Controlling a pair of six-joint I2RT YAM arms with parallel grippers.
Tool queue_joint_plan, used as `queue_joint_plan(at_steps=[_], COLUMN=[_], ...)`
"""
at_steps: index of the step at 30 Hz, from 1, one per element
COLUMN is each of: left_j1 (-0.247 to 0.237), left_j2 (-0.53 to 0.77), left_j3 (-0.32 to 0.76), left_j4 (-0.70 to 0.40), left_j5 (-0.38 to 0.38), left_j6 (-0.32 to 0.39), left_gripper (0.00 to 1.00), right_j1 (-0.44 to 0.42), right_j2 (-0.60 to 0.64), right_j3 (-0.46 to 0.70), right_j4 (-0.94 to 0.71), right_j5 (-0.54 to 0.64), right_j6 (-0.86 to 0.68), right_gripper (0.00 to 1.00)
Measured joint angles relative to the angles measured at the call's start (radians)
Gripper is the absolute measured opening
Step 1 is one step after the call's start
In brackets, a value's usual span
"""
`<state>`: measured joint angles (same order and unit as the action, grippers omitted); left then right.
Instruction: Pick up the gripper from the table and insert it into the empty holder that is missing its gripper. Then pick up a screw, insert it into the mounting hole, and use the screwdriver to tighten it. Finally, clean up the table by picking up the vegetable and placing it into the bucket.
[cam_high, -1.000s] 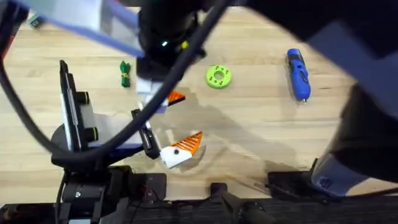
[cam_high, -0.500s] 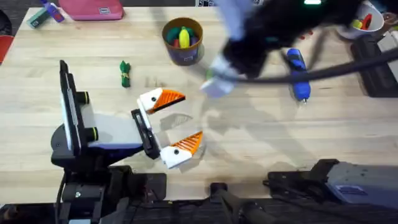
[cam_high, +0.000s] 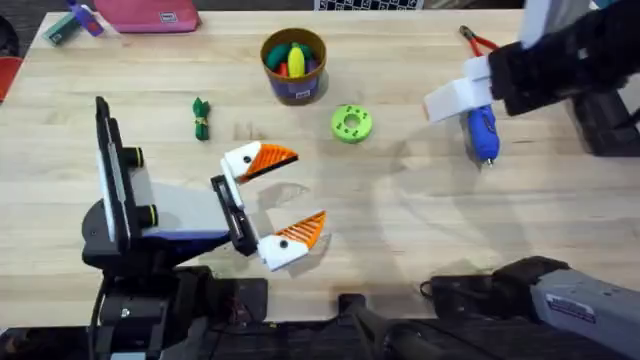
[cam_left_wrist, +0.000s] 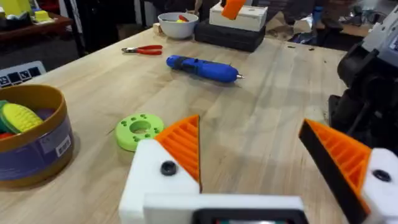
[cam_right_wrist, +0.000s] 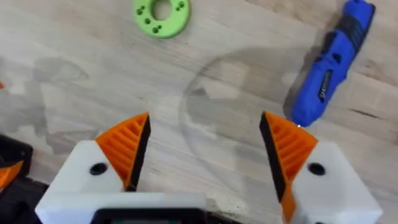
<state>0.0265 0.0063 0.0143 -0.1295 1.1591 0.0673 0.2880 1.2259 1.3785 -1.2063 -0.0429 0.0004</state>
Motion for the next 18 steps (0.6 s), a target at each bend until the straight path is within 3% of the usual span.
queue_joint_plan(at_steps=[7, 18], left_j1=[0.0, 0.0], left_j2=[0.0, 0.0], left_j3=[0.0, 0.0], left_j4=[0.0, 0.001], left_j5=[0.0, -0.003], left_j6=[0.0, 0.004], left_gripper=[0.985, 0.985], right_j1=[-0.069, -0.071], right_j2=[0.0, 0.021], right_j3=[0.0, -0.001], right_j4=[0.003, 0.048], right_j5=[0.0, -0.001], right_j6=[0.008, 0.009], right_gripper=[0.994, 0.993])
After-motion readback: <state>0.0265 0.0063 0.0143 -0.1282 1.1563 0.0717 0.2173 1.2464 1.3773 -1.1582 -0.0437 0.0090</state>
